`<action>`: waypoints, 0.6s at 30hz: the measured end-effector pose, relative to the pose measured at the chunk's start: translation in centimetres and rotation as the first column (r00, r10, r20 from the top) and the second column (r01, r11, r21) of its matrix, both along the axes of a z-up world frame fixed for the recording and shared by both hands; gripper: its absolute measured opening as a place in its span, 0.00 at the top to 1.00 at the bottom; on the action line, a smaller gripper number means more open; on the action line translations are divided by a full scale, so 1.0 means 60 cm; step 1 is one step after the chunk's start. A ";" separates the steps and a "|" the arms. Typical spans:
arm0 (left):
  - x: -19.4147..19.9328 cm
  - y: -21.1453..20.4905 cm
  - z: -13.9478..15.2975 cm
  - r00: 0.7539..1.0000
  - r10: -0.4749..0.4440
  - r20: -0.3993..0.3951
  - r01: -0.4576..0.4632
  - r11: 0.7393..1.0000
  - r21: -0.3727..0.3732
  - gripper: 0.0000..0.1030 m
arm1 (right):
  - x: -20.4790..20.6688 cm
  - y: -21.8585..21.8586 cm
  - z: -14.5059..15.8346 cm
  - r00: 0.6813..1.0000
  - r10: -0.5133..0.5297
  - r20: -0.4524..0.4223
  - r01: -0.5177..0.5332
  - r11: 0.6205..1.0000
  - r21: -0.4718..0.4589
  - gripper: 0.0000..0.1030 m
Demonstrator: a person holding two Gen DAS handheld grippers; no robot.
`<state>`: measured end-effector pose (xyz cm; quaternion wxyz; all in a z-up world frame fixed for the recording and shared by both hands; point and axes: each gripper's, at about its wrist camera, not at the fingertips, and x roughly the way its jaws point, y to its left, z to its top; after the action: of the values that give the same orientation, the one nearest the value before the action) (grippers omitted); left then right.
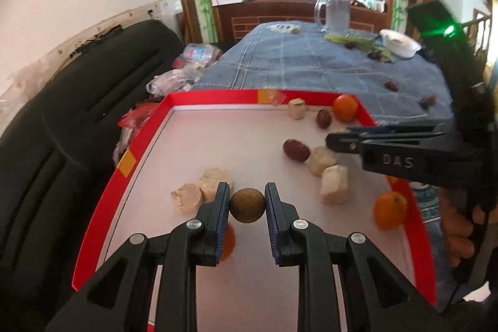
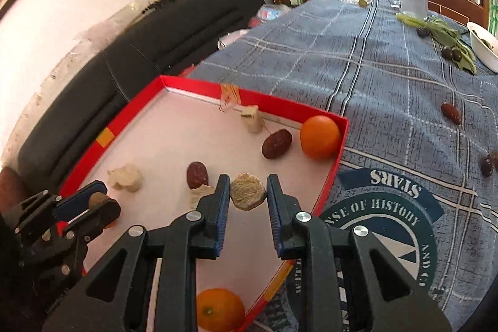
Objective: Organize fruits
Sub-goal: 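Carry the pastry cake and brown fruit over the red tray and open both grippers, then move both grippers back over the table toward the last fruits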
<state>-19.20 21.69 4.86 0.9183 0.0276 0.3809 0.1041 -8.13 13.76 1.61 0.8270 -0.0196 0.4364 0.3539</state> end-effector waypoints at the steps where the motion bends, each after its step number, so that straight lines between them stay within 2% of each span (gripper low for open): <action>1: 0.000 -0.002 -0.001 1.000 0.000 0.001 0.000 1.000 0.013 0.76 | -0.005 0.002 0.000 1.000 0.001 0.020 0.000 1.000 -0.009 0.74; 3: -0.002 -0.009 -0.001 1.000 -0.003 -0.003 0.003 0.999 0.034 0.60 | -0.010 0.006 0.001 0.999 0.008 0.037 -0.007 1.000 -0.023 0.74; 4: -0.003 -0.012 0.000 1.000 0.004 -0.006 -0.003 0.999 0.044 0.43 | -0.010 0.008 0.002 0.999 0.020 0.035 -0.019 0.999 -0.026 0.74; 5: -0.005 -0.015 0.005 1.000 0.009 0.004 -0.009 0.998 0.057 0.35 | -0.010 0.008 0.004 0.999 0.030 0.034 -0.030 0.999 -0.021 0.74; 7: -0.006 -0.020 0.010 1.000 0.010 0.017 -0.011 0.997 0.074 0.34 | -0.014 -0.004 0.016 0.998 0.040 0.039 -0.041 0.999 0.020 0.73; 10: -0.005 -0.025 0.020 1.000 0.007 0.023 -0.008 0.997 0.070 0.34 | -0.015 -0.042 0.042 0.997 0.017 0.081 -0.024 0.996 0.086 0.62; 12: -0.002 -0.033 0.025 1.000 0.002 0.023 -0.004 0.997 0.073 0.33 | -0.007 -0.084 0.060 0.993 -0.037 0.114 0.024 0.994 0.106 0.55; 15: 0.005 -0.053 0.035 0.999 -0.024 0.027 0.022 0.997 0.073 0.33 | 0.012 -0.148 0.072 0.982 -0.113 0.148 0.098 0.989 0.107 0.55; 18: 0.014 -0.076 0.053 0.997 -0.067 0.041 0.065 0.996 0.067 0.33 | 0.055 -0.239 0.073 0.961 -0.239 0.140 0.226 0.969 0.104 0.55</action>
<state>-18.34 17.11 8.05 0.9279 0.0679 0.3561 0.0867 -4.81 -0.60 5.97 0.8936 0.0410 0.3559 0.2705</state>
